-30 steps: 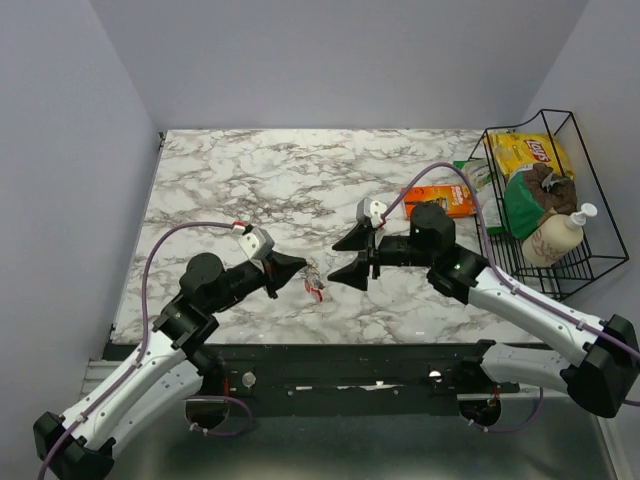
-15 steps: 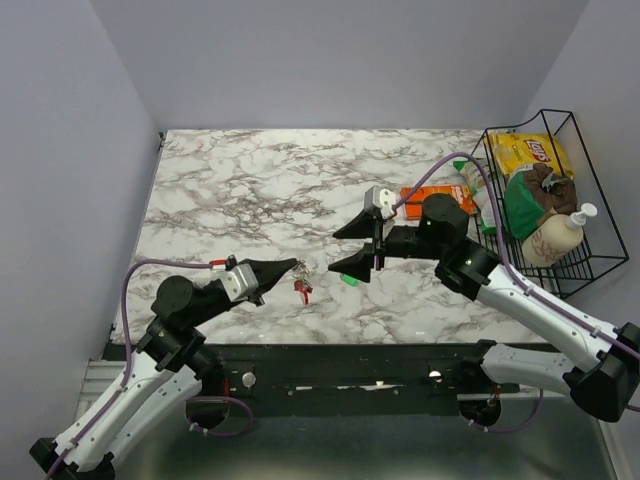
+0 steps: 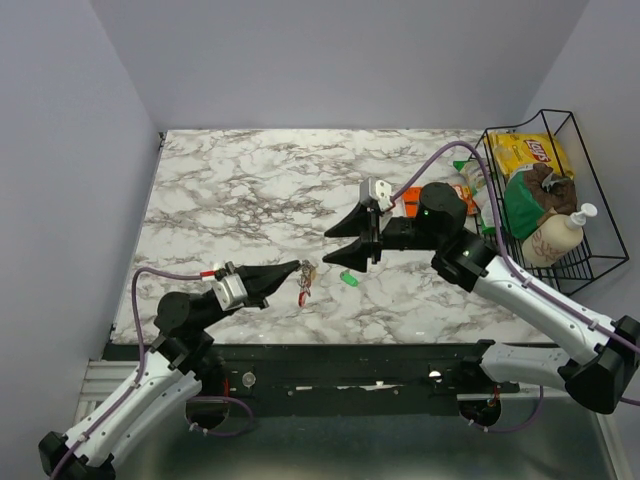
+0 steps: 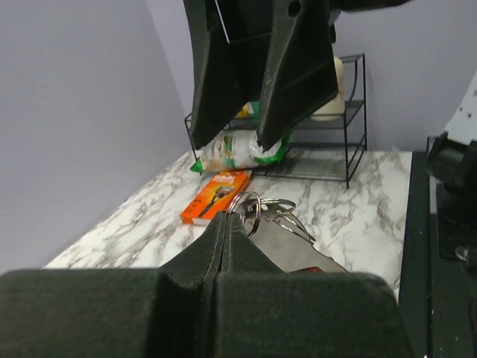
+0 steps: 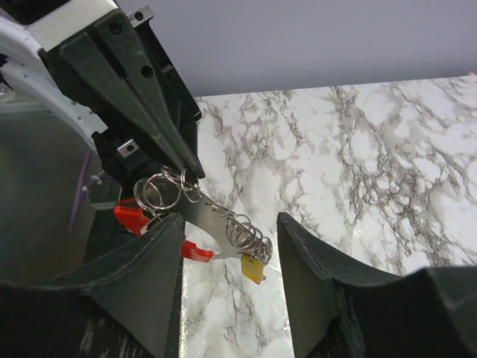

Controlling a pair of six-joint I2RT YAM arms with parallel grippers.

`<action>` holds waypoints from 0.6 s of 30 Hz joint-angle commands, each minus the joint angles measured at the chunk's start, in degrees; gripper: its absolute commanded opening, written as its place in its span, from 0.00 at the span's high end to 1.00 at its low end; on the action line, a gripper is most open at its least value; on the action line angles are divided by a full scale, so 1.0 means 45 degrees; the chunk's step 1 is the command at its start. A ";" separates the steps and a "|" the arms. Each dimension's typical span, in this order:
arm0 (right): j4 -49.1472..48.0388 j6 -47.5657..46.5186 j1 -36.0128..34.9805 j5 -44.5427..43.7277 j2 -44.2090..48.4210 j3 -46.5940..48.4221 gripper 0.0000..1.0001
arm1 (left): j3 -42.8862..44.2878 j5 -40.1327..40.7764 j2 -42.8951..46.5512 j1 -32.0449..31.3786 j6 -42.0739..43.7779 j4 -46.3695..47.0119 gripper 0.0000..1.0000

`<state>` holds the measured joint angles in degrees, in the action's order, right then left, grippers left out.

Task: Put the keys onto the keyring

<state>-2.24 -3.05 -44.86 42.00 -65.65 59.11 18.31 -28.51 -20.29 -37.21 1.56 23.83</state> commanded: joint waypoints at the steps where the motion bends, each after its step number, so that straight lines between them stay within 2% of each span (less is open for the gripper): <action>1: -0.0029 0.0227 -0.0206 0.0647 -0.0119 0.0321 0.41 | -0.0805 0.0944 -0.0157 -0.0032 -0.2239 0.4269 1.00; 5: -0.0283 0.0365 -0.0285 0.0765 -0.0021 0.0301 0.43 | -0.1430 0.1686 -0.0353 -0.0051 -0.3178 0.6222 1.00; 15: -0.0966 0.0639 -0.0596 0.0785 -0.0372 0.0652 0.55 | -0.1607 0.1727 -0.0822 -0.0051 -0.3707 0.7457 1.00; 18: -0.1142 0.1087 -0.0753 0.0648 -0.0568 0.0926 0.56 | -0.1626 0.1629 -0.0900 -0.0051 -0.3785 0.7652 1.00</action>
<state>-4.71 -0.16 -47.18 44.47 -66.98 60.64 11.44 -22.46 -23.88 -37.21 -14.22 52.62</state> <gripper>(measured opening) 0.449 0.008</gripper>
